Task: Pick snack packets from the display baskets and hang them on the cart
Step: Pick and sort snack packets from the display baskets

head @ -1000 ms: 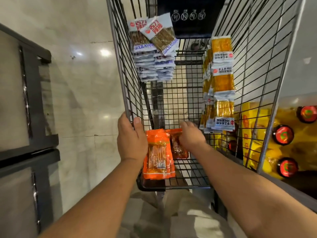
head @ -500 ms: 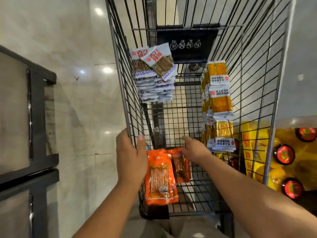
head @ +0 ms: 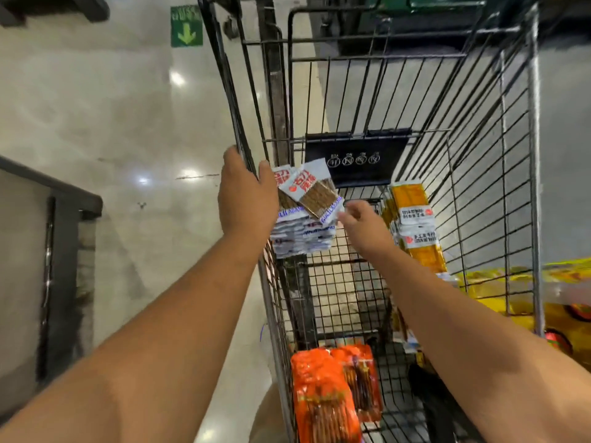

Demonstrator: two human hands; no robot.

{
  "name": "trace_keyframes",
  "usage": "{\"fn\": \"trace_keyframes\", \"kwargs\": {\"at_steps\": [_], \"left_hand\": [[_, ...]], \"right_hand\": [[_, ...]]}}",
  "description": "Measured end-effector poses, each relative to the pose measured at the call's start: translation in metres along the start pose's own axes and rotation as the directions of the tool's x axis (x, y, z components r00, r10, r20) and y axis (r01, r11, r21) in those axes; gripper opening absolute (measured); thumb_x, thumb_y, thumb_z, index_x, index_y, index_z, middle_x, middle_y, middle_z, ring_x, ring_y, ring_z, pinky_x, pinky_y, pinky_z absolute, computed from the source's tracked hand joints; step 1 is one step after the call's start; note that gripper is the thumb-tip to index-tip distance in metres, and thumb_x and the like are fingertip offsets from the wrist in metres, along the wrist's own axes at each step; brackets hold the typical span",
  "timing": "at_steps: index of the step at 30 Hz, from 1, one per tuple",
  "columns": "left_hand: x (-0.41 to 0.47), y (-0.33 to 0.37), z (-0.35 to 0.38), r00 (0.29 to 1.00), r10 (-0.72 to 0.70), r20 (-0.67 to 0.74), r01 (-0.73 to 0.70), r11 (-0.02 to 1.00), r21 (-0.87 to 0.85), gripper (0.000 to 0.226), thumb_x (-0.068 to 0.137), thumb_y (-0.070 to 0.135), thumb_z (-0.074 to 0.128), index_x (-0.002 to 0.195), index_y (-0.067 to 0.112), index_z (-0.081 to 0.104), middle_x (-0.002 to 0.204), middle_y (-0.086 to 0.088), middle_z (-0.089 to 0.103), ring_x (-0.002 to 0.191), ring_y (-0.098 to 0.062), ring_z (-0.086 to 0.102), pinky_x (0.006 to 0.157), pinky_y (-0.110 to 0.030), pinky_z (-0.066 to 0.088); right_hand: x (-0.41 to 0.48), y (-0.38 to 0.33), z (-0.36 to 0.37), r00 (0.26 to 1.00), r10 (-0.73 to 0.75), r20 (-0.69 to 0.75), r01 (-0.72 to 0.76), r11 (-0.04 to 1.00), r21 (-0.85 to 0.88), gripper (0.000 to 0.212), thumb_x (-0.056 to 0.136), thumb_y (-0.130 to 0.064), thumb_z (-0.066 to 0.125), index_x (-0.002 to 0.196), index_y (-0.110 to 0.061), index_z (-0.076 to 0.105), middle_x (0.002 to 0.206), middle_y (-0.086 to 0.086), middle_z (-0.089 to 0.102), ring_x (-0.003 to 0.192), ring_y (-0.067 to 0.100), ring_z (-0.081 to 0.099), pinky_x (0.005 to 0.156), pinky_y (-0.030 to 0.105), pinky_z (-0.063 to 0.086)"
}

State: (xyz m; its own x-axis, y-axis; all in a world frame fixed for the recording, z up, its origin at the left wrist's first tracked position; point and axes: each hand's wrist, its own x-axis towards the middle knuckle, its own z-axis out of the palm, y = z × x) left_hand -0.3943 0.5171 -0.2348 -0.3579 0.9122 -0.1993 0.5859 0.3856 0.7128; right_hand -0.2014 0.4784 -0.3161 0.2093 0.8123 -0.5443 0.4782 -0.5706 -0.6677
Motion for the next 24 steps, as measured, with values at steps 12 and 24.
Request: {"fn": "trace_keyframes", "kwargs": {"at_steps": [12,24], "left_hand": [[-0.002,-0.003,0.0,0.997,-0.071,0.0,0.07,0.994,0.089,0.033,0.109,0.035,0.037,0.137,0.019,0.041,0.114,-0.005,0.065,0.087,-0.02,0.058,0.057,-0.026,0.039],[-0.007,-0.005,0.001,0.999,0.011,-0.051,-0.005,0.993,0.12,0.033,0.107,0.031,0.044,0.134,0.013,0.044,0.112,-0.012,0.068,0.094,-0.032,0.064,0.068,-0.033,0.036]], "right_hand": [[0.046,-0.029,0.03,0.999,-0.03,0.027,0.031,0.999,-0.042,0.051,0.095,-0.032,0.07,0.138,-0.03,0.043,0.118,-0.002,0.059,0.094,0.015,0.06,0.059,0.02,0.047],[0.072,-0.023,0.021,0.947,0.226,0.227,-0.287,0.912,0.292,0.076,0.078,-0.032,0.087,0.136,-0.006,0.044,0.118,0.01,0.066,0.095,0.025,0.071,0.08,0.044,0.062]]}}
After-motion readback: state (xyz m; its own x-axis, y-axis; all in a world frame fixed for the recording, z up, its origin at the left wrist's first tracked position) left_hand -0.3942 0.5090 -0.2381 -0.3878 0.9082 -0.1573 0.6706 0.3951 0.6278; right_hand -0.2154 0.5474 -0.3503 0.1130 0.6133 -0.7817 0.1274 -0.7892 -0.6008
